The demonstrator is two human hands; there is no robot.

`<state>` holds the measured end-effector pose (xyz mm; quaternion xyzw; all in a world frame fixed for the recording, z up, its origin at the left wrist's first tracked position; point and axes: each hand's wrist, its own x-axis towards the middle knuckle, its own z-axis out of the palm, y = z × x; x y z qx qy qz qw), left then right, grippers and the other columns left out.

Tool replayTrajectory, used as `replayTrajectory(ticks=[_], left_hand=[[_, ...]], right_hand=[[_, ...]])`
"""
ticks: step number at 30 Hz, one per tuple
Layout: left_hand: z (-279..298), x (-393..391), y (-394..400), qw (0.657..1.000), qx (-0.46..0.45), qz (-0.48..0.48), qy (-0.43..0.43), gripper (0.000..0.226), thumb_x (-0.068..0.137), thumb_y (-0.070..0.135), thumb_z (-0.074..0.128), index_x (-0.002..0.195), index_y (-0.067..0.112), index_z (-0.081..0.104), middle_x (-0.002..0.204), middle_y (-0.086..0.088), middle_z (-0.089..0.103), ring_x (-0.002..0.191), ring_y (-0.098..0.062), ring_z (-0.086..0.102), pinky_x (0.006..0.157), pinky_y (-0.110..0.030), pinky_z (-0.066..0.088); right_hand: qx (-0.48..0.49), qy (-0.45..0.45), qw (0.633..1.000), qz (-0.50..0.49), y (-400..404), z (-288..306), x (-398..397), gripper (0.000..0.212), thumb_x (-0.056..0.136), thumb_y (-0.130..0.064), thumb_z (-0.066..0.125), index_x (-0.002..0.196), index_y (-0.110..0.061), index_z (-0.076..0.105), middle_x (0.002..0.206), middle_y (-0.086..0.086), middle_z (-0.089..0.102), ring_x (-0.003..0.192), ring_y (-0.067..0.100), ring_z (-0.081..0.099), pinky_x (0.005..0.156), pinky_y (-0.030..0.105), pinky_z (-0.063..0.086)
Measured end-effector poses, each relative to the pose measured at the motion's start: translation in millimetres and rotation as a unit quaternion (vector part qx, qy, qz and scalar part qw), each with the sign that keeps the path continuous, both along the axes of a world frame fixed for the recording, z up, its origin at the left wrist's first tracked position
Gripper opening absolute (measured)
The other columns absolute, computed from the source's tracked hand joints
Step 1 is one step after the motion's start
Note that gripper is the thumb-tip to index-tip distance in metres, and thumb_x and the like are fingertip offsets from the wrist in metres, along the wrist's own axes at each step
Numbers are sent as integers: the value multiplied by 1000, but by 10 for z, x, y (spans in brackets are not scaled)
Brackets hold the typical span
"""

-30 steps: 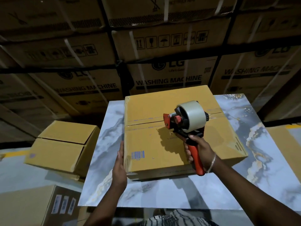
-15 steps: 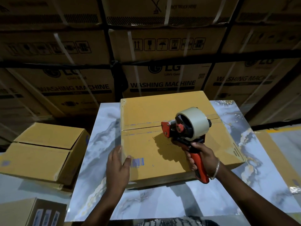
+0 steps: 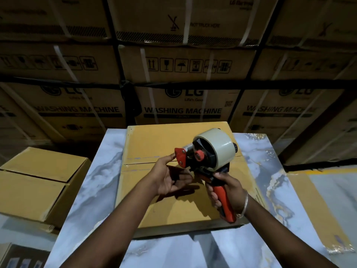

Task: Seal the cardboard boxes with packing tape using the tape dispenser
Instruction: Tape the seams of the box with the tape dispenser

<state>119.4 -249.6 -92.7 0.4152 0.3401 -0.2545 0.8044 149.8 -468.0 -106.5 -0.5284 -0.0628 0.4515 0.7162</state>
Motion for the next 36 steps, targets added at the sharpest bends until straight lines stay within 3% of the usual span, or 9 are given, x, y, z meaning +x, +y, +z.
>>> replayTrajectory(ticks=[5,8,11,16,20,23,27,32,36], left_hand=[[-72,368,-218,998,-43,-34,31,72,94,51,43,116,-15,63,116,-29,68,96,-36,70,55,-31,61],[-115,523,-309,996,-77,-9,33,49,94,33,50,106,-11,66,107,-24,70,79,-33,73,55,-31,61],[-138,654,-360,995,-74,58,33,21,95,12,52,98,-6,60,78,-19,68,55,-25,69,52,-28,59],[-194,969,-367,998,35,57,13,4,95,-4,52,92,-2,54,73,-16,62,49,-17,64,46,-22,56],[-61,1195,-393,989,137,-36,-30,11,93,-10,49,89,-3,56,75,-18,59,46,-15,62,40,-19,51],[73,1377,-454,954,260,-127,-82,28,89,-16,47,69,-3,62,52,-14,56,34,-13,54,32,-18,41],[60,1651,-573,886,369,-249,-131,30,90,-10,54,67,1,70,61,-16,60,46,-20,55,41,-26,44],[66,2034,-648,863,415,-229,-176,23,90,-10,62,69,-2,67,55,-17,63,46,-23,56,46,-26,46],[84,2300,-865,794,501,-276,-208,22,91,-2,63,71,4,66,55,-3,63,36,-1,54,36,-15,40]], right_hand=[[-11,-11,1000,9,-167,69,239,71,44,-62,89,65,-3,56,49,10,47,33,18,41,40,22,33],[-16,-12,1000,9,-266,86,339,70,44,-64,87,64,-4,57,50,9,47,33,18,41,40,23,34],[-14,-9,1000,9,-364,92,411,70,45,-65,87,64,-5,57,49,8,47,34,17,41,40,24,34],[-34,-4,999,-14,-516,67,470,67,47,-65,84,63,-6,57,50,8,45,34,17,40,40,23,34],[-60,21,997,-44,-586,52,474,57,56,-61,73,61,-8,56,50,8,42,34,17,37,39,22,32],[-89,26,994,-67,-629,39,472,57,59,-63,68,61,-8,55,52,8,41,36,17,35,40,23,30],[-117,15,989,-93,-662,41,486,56,68,-63,67,61,-9,53,53,9,40,37,19,34,39,24,29],[-128,10,986,-109,-793,54,480,51,77,-58,60,60,-10,52,52,10,41,37,20,34,39,24,30],[-136,11,979,-151,-811,38,527,54,79,-59,63,61,-9,51,52,11,40,38,21,34,40,25,29]])
